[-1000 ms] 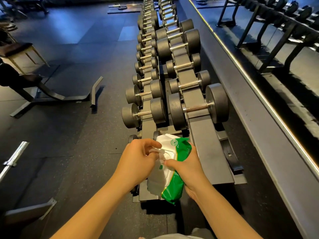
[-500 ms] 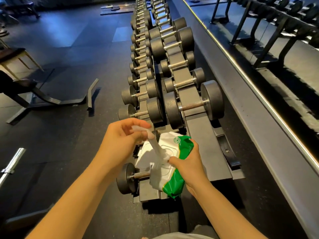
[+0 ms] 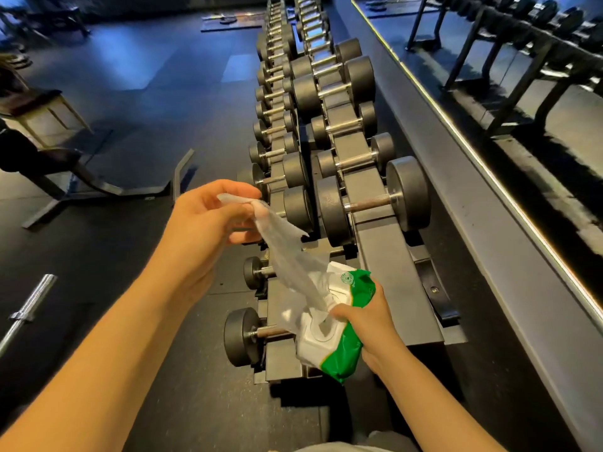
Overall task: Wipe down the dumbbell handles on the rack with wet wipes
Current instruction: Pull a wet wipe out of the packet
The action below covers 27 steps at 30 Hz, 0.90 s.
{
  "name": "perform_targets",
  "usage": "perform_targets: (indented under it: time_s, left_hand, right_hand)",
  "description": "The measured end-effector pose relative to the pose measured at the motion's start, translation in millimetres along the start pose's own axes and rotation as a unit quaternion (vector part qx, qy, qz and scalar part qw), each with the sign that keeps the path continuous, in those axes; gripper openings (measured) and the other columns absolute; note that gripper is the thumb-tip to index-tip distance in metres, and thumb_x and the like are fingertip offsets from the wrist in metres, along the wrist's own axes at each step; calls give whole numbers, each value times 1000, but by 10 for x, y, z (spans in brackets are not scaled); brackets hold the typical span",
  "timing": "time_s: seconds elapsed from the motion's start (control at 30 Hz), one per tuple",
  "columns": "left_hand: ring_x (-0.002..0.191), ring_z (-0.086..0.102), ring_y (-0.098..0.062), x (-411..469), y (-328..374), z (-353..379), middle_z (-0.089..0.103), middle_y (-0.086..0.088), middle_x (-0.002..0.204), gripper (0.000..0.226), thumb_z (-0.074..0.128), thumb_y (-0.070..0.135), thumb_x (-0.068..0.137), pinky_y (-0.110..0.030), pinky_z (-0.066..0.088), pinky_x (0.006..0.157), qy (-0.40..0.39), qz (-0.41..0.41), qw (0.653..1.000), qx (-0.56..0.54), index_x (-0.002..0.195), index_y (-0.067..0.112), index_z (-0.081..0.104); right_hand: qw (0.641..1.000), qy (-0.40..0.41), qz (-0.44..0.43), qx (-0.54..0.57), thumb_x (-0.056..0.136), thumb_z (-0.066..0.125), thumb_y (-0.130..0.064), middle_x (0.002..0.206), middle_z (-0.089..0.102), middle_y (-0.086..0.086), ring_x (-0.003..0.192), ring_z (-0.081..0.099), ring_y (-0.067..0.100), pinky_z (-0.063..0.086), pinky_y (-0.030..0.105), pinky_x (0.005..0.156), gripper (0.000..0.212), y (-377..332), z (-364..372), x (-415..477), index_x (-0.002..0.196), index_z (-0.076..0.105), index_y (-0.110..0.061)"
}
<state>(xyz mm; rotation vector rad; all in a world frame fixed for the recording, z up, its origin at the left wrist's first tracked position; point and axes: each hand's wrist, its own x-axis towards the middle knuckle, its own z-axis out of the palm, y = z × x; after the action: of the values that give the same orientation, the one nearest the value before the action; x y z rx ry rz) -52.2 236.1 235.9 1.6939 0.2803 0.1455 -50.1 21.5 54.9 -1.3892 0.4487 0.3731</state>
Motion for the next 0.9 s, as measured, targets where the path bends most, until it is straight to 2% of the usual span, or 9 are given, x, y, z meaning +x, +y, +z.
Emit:
perform_targets:
  time_s: [0.13, 0.23, 0.33, 0.43, 0.53, 0.6, 0.67, 0.77, 0.9]
  left_hand:
    - [88, 73, -22, -38, -164, 143, 74, -6, 91, 12, 60, 4, 97, -28, 62, 74, -16, -59, 997, -46, 102, 10, 69]
    - [89, 71, -26, -67, -261, 265, 70, -11, 95, 13, 57, 1, 97, -34, 63, 80, -42, -93, 993, -59, 103, 8, 66]
    - [77, 67, -16, -96, -289, 379, 66, -6, 83, 20, 47, -4, 97, -28, 60, 73, -71, -103, 990, -71, 97, 8, 63]
    - [62, 59, -8, -134, -266, 491, 59, 0, 69, 30, 38, -8, 93, -22, 53, 62, -101, -109, 986, -73, 86, 10, 61]
    - [65, 53, -12, -166, -262, 637, 55, -3, 72, 32, 38, -9, 90, -26, 45, 65, -134, -111, 983, -51, 81, 12, 60]
    - [66, 50, -15, -172, -228, 689, 53, -7, 74, 34, 38, -8, 89, -28, 40, 65, -145, -103, 983, -34, 77, 14, 60]
    - [63, 45, -15, -160, -140, 667, 47, -8, 71, 32, 36, -7, 89, -27, 37, 60, -147, -81, 985, -37, 73, 13, 56]
    - [61, 45, -15, -145, 58, 544, 43, -10, 70, 28, 33, -6, 91, -25, 41, 57, -142, -35, 988, -42, 74, 9, 51]
    - [59, 40, -14, -190, 218, 457, 39, -8, 69, 26, 30, -5, 90, -20, 42, 49, -166, -9, 984, -69, 73, 10, 45]
  right_hand:
    - [986, -35, 101, 132, 80, 70, 8, 100, 76, 19, 85, 74, 33, 61, 42, 73, 38, 7, -13, 60, 117, 69, -5]
    - [974, -55, 128, 177, 75, 82, -15, 110, 75, 20, 99, 73, 37, 60, 48, 86, 48, 19, 13, 58, 120, 71, -6]
    - [972, -66, 127, 189, 69, 88, -28, 115, 74, 20, 106, 71, 40, 55, 57, 97, 58, -1, 49, 40, 121, 72, -8]
    - [973, -81, 119, 180, 74, 87, -24, 114, 74, 21, 105, 72, 40, 55, 57, 96, 50, -16, 59, 24, 119, 73, -6]
    - [982, -70, 107, 141, 60, 90, -10, 106, 75, 22, 99, 73, 41, 58, 59, 90, 59, -17, 107, 10, 116, 72, -3]
    - [987, -54, 100, 117, 61, 86, 5, 102, 76, 22, 95, 73, 43, 59, 60, 86, 56, -17, 143, 4, 114, 72, -4]
    - [991, -37, 90, 90, 66, 81, 12, 97, 77, 18, 91, 74, 41, 61, 56, 79, 51, -7, 133, 4, 112, 72, -7]
    - [996, -14, 65, 59, 74, 74, 15, 87, 78, 10, 83, 74, 33, 63, 44, 71, 39, 1, 69, -36, 104, 73, -10]
    - [998, 17, 62, 29, 73, 78, 8, 97, 77, 8, 93, 73, 31, 61, 48, 85, 40, 40, 34, -2, 106, 72, -14]
